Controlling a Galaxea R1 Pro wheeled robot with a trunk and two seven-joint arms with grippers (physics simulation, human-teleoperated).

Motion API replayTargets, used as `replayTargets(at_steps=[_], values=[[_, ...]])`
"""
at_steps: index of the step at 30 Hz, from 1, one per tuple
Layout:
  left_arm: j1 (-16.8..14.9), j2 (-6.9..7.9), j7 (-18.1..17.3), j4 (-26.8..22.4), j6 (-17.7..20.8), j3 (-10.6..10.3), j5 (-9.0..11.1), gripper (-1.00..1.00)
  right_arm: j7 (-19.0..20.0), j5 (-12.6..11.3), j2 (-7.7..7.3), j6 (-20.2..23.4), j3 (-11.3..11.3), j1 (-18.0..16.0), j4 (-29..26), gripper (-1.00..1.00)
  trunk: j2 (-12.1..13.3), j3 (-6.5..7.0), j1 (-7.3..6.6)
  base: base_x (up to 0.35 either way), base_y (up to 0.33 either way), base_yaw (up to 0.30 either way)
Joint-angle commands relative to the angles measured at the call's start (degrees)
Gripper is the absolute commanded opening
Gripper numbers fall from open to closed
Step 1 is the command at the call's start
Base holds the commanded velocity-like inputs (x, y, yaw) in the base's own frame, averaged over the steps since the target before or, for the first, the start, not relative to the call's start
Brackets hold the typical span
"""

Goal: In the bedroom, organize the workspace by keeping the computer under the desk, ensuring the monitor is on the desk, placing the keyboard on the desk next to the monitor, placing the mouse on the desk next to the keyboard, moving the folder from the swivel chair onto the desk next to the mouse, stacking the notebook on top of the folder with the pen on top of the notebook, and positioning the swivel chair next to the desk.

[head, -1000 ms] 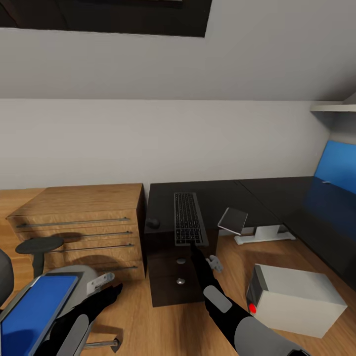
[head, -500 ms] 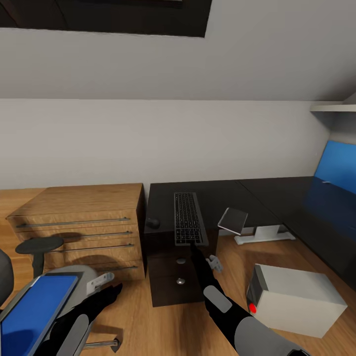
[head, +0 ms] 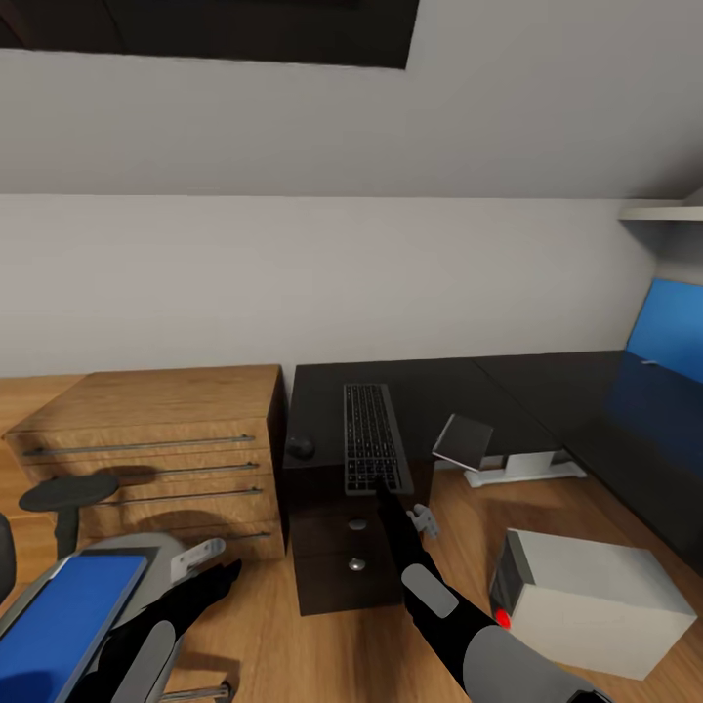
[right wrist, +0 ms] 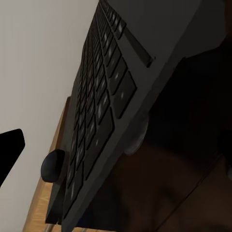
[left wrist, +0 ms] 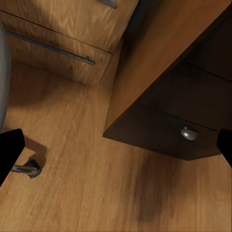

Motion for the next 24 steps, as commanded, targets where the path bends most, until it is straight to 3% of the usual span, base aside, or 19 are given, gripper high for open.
replayTargets(at_steps=[1,11,22,23,24], values=[[-0.04,0.06,0.57,-0.08,0.08,-0.15,0.59,1.00,0.27,-0.60,-0.02,-0.32,0.42,-0.07,0.08,1.00,-0.03,-0.06,0.00,0.047,0.000,0.000],[-0.06,0.01,0.57,0.00,-0.06,-0.15,0.58,1.00,0.27,-0.53,-0.02,-0.32,0.35,-0.06,0.08,1.00,-0.03,-0.06,0.00,0.063,0.000,0.000],[-0.04,0.01,0.57,0.01,0.02,-0.15,0.58,1.00,0.24,-0.53,-0.06,-0.21,0.48,-0.08,0.03,1.00,-0.03,-0.06,0.00,0.207,0.000,0.000],[-0.05,0.04,0.57,0.01,0.03,-0.15,0.58,1.00,0.21,-0.53,-0.08,0.31,0.50,-0.08,0.01,-1.00,-0.03,-0.06,0.00,0.062,0.000,0.000],[-0.06,0.02,0.57,0.01,0.03,-0.15,0.58,1.00,0.20,-0.53,-0.09,0.97,0.51,-0.08,0.01,-1.00,-0.03,-0.06,0.00,0.040,0.000,0.000]])
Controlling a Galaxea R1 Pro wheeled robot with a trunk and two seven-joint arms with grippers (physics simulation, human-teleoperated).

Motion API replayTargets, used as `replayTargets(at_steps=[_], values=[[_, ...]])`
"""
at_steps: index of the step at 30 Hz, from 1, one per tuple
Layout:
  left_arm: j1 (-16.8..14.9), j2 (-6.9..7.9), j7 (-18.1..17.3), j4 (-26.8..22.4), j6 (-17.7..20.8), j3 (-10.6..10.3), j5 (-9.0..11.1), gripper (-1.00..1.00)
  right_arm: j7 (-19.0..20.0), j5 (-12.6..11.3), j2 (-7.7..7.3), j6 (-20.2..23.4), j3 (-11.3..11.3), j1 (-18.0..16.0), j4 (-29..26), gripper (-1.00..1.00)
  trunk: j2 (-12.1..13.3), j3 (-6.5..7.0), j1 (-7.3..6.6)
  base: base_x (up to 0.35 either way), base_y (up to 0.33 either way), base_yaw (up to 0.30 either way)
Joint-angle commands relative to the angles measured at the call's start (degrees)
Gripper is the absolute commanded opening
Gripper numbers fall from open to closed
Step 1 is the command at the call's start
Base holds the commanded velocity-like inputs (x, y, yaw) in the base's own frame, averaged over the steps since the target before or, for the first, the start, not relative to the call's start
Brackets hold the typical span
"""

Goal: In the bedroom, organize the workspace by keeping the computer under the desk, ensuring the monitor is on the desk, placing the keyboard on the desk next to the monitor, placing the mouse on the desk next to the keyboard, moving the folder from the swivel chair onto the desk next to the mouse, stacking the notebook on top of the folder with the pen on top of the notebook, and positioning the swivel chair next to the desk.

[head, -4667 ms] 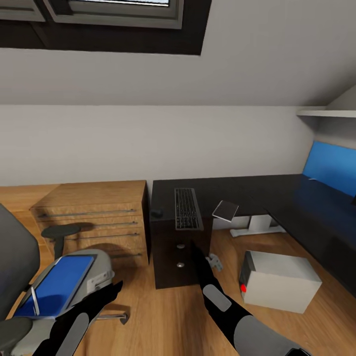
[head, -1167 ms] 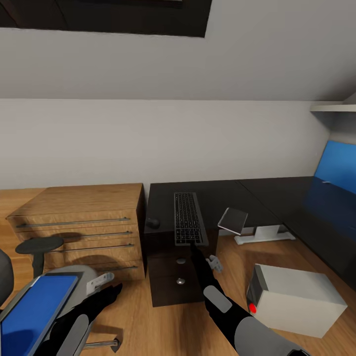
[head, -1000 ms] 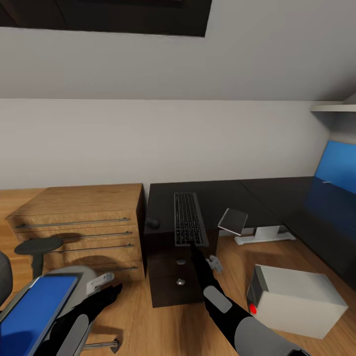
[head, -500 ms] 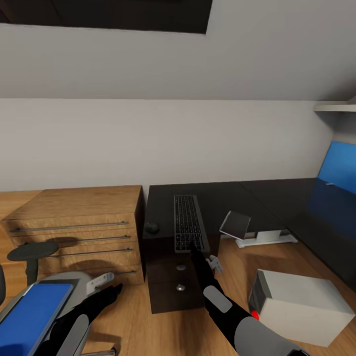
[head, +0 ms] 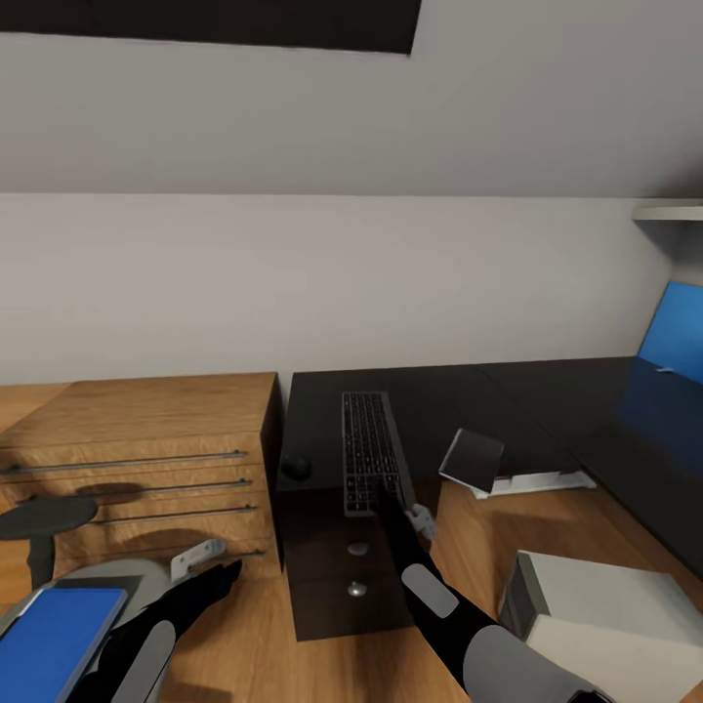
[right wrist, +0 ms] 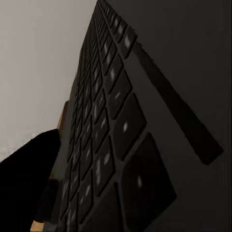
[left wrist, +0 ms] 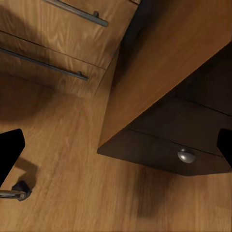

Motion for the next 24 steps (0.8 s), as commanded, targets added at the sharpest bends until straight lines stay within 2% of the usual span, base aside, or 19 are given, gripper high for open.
replayTargets(at_steps=[1,7,20,24], values=[[-0.05,0.07,0.57,-0.08,0.11,-0.15,0.60,1.00,0.35,-0.48,-0.03,0.95,0.42,-0.06,0.05,-1.00,-0.03,-0.06,0.00,0.020,0.000,0.000],[0.00,0.06,0.57,-0.08,0.17,-0.15,0.60,1.00,0.58,-0.28,-0.01,2.18,0.43,-0.10,-0.01,-1.00,-0.03,-0.06,0.00,0.006,0.000,0.000],[-0.03,0.02,0.82,-0.08,0.15,-0.15,0.49,1.00,0.84,-0.34,-0.03,2.05,0.48,-0.08,-0.22,-1.00,5.18,2.28,-2.86,-0.001,0.000,0.000],[-0.04,0.02,0.83,-0.08,0.17,-0.15,0.51,1.00,1.07,-0.35,-0.03,2.00,0.49,-0.07,-0.30,-1.00,6.79,2.99,-3.73,-0.192,-0.039,0.000]])
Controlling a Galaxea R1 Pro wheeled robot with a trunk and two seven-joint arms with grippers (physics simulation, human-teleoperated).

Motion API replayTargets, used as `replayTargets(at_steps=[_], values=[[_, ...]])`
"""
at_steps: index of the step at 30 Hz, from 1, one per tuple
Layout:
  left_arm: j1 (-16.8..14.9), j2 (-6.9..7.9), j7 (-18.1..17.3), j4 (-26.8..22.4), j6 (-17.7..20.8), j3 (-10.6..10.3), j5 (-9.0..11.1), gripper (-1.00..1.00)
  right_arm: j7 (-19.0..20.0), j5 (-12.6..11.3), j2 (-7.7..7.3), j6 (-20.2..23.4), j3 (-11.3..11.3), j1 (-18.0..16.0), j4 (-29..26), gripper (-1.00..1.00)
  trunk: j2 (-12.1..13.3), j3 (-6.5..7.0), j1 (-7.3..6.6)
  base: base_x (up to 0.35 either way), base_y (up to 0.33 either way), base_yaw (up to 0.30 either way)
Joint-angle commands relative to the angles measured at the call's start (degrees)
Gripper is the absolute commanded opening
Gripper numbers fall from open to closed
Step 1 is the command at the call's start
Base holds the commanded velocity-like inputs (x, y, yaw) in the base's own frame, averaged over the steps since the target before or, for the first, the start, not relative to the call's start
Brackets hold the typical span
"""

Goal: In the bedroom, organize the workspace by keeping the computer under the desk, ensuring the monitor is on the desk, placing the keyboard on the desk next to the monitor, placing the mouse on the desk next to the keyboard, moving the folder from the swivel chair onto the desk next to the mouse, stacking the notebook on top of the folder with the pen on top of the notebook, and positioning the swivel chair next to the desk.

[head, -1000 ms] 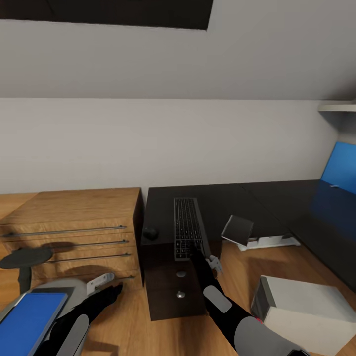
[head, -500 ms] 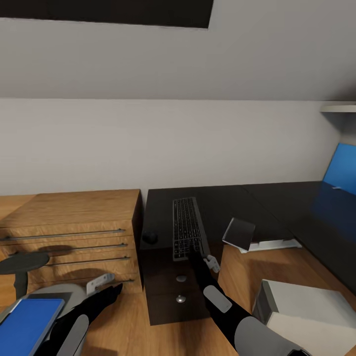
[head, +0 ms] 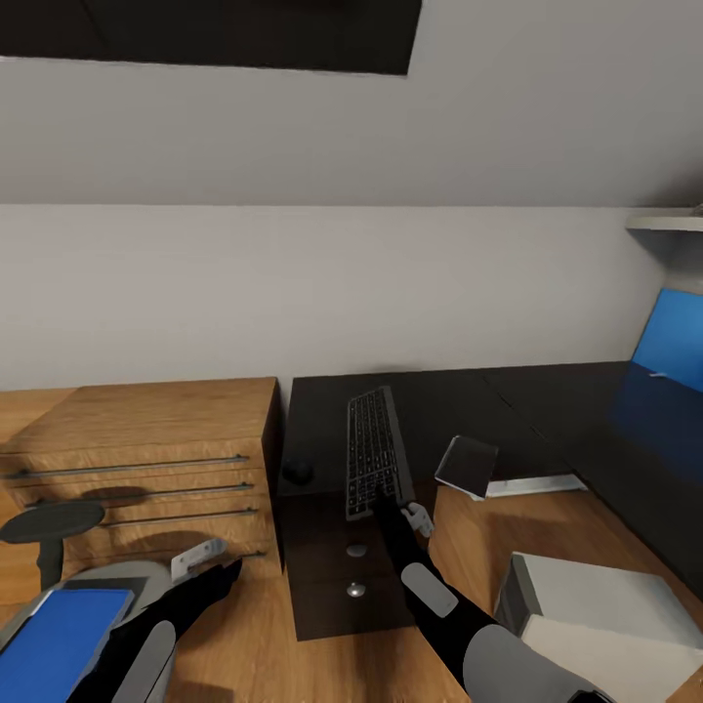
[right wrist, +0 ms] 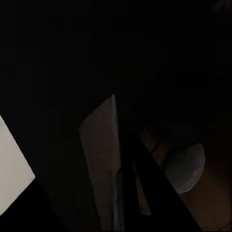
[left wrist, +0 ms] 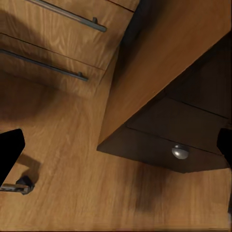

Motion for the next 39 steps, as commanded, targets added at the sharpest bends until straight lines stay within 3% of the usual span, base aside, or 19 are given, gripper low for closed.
replayTargets(at_steps=[1,5,11,12,13,18,20,23,33,34,36,39], values=[[-0.02,0.06,0.57,-0.09,0.09,-0.14,0.61,1.00,0.26,-0.99,-0.03,-0.23,0.39,-0.05,0.10,-1.00,0.38,0.12,-0.26,-0.275,-0.130,0.000],[-0.04,0.06,0.63,-0.09,0.09,-0.14,0.53,1.00,0.22,-1.04,-0.90,-0.17,0.34,0.84,-3.46,-1.00,1.99,0.84,-1.14,-0.276,-0.183,0.000],[0.00,0.06,0.66,-0.11,0.09,-0.14,0.56,1.00,-1.10,-1.18,-3.37,-0.05,0.34,5.95,-14.74,-1.00,4.39,1.92,-2.45,-0.276,-0.205,0.000],[-0.01,0.06,0.66,-0.10,0.09,-0.14,0.59,1.00,-3.30,-1.22,-5.09,0.11,0.34,7.90,-20.19,-1.00,4.79,2.10,-2.67,-0.275,-0.208,0.000],[-0.02,0.06,0.66,-0.11,0.09,-0.14,0.59,1.00,-3.90,-1.23,-5.57,0.15,0.34,8.39,-21.65,-1.00,5.20,2.28,-2.89,-0.275,-0.208,0.000],[-0.02,0.06,0.66,-0.16,0.09,-0.21,0.61,1.00,-6.80,-1.33,-11.50,0.96,0.41,13.82,-35.99,-1.00,7.20,3.17,-3.99,-0.275,-0.208,0.000],[-0.02,0.06,0.66,-0.17,0.09,-0.22,0.61,1.00,-7.28,-1.64,-13.41,1.56,0.39,15.03,-39.64,-1.00,8.00,3.53,-4.43,-0.275,-0.208,0.000],[-0.01,0.04,0.66,-0.18,0.09,-0.23,0.61,1.00,-8.51,-3.50,-15.13,2.58,0.35,15.77,-41.87,-1.00,9.21,4.07,-5.09,-0.275,-0.209,0.000],[-0.01,-0.01,0.72,-0.18,0.09,-0.23,0.59,1.00,-9.05,-4.50,-15.61,3.78,0.37,15.98,-42.55,-1.00,13.22,5.87,-7.29,-0.274,-0.211,0.000],[0.03,-0.03,0.75,-0.18,0.09,-0.41,0.53,1.00,-9.10,-5.85,-15.67,3.91,0.34,15.98,-42.52,-1.00,13.62,6.05,-7.51,-0.261,-0.242,0.000],[0.00,-0.03,0.75,-0.18,0.09,-0.88,0.53,1.00,-9.11,-6.20,-15.67,3.96,0.32,15.98,-42.49,-1.00,14.42,6.41,-7.95,-0.260,-0.243,0.000],[0.01,-0.03,2.55,-0.18,0.03,-1.44,0.57,1.00,-9.12,-6.43,-15.67,4.01,0.26,15.98,-42.45,-1.00,15.62,6.94,-8.60,-0.260,-0.245,0.000]])
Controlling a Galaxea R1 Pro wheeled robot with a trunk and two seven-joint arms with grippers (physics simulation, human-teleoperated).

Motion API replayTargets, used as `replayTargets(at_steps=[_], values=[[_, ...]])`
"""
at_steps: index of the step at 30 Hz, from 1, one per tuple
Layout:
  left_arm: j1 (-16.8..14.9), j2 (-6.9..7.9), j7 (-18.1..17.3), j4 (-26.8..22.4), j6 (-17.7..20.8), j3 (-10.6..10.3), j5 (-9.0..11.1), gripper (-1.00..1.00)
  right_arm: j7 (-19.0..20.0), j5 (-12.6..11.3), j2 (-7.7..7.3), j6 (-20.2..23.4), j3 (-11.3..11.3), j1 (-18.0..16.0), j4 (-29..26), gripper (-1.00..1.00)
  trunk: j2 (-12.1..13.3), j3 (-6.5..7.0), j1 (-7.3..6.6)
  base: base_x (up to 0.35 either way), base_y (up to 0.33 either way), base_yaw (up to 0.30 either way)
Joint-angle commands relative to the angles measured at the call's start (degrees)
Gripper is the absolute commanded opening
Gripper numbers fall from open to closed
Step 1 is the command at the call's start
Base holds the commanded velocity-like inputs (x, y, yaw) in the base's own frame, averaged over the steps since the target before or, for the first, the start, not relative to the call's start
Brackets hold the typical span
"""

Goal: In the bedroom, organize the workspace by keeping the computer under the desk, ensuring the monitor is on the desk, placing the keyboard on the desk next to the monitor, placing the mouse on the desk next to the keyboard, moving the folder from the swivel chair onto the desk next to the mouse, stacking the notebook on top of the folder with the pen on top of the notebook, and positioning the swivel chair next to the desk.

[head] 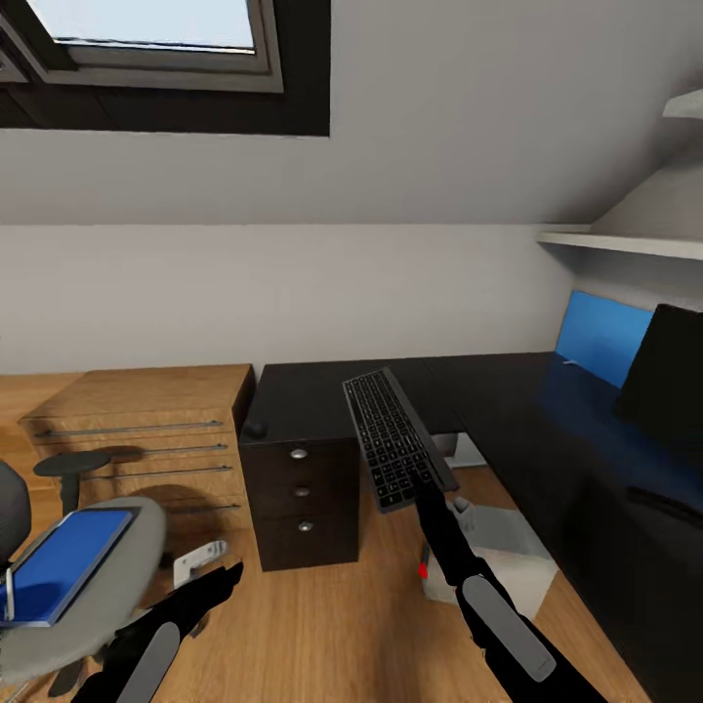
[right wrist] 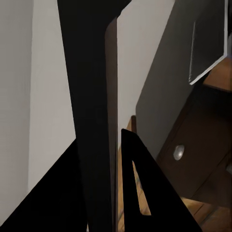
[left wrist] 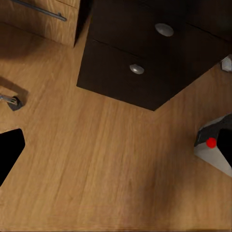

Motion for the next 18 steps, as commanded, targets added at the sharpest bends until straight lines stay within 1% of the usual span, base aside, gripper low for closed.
replayTargets(at_steps=[1,2,5,14,16,18], values=[[-0.04,0.09,1.85,-0.14,0.03,-1.07,0.63,1.00,0.51,-0.64,-0.07,-0.38,0.26,-0.08,0.07,-1.00,0.37,0.12,-0.26,-0.259,-0.246,0.000],[-0.06,0.13,2.35,-0.18,-0.02,-2.14,0.58,1.00,0.51,-0.64,-0.04,-0.35,0.26,-0.08,0.09,-1.00,0.78,0.30,-0.47,-0.259,-0.246,0.000],[-0.06,0.14,2.56,-0.19,-0.03,-2.38,0.60,1.00,0.51,-0.64,-0.05,-0.35,0.19,-0.08,0.09,-1.00,1.98,0.84,-1.13,-0.259,-0.246,0.000],[-0.08,0.14,2.59,-0.19,-0.03,-2.36,0.64,1.00,0.66,-0.85,-1.15,0.93,0.18,-0.08,0.18,-1.00,5.59,2.46,-3.11,-0.258,-0.246,0.000],[-0.09,0.14,2.59,-0.19,-0.03,-2.36,0.65,1.00,0.67,-1.47,-1.18,0.95,0.18,-0.08,0.18,-1.00,6.39,2.82,-3.55,-0.258,-0.246,0.000],[-0.08,0.14,2.59,-0.19,-0.03,-2.36,0.65,1.00,0.68,-2.95,-1.22,0.96,0.17,-0.08,0.18,-1.00,7.19,3.18,-3.99,-0.258,-0.246,0.000]])
